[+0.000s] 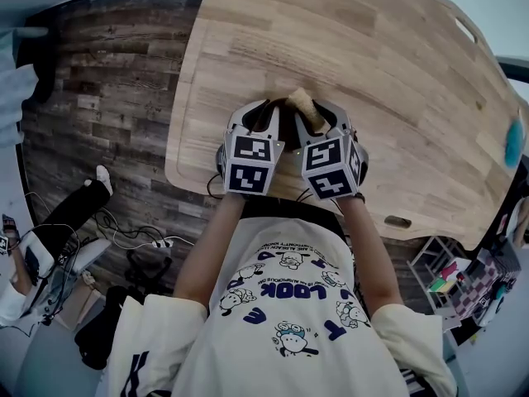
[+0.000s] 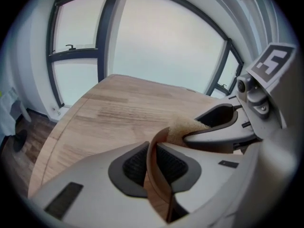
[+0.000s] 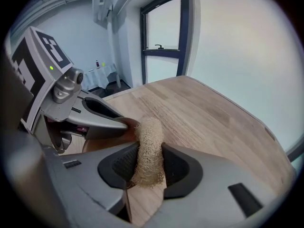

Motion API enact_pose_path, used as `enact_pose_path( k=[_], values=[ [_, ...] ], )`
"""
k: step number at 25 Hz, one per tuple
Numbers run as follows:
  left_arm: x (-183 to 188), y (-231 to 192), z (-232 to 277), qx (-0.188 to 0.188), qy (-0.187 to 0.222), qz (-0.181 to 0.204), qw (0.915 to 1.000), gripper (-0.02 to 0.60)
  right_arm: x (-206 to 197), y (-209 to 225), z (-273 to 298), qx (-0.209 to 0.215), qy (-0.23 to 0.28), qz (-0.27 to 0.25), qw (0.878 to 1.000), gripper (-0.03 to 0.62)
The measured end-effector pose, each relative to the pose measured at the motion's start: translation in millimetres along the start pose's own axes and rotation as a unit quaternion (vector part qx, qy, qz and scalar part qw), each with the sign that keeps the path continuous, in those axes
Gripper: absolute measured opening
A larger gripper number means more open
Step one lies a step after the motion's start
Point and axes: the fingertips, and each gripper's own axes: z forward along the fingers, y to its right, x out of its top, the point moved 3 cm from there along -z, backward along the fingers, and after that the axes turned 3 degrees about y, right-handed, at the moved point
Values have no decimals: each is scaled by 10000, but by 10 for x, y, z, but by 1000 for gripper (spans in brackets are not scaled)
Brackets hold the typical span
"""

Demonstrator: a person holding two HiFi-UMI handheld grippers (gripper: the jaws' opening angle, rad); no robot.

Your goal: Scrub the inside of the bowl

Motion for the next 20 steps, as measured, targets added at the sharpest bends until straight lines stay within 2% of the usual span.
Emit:
enact_pose_path(
  k=[4,8,14,20],
  values=[
    [-52,-39,-41,303,140,-702,9970,72,-32,30,-27,-68,1,447,9990,129],
    [-108,-56,-89,614,332,-1264,9895,72,-57,25,-47,-211,-36,556,9982,129],
    [-182,-66,-138,1003,514,-1944,9744,74,-85,6,-64,-316,-63,632,9975,129],
    [-209,-79,-164,1119,688,-2589,9569,77,-137,-15,-126,-270,-64,1032,9943,129]
  ],
)
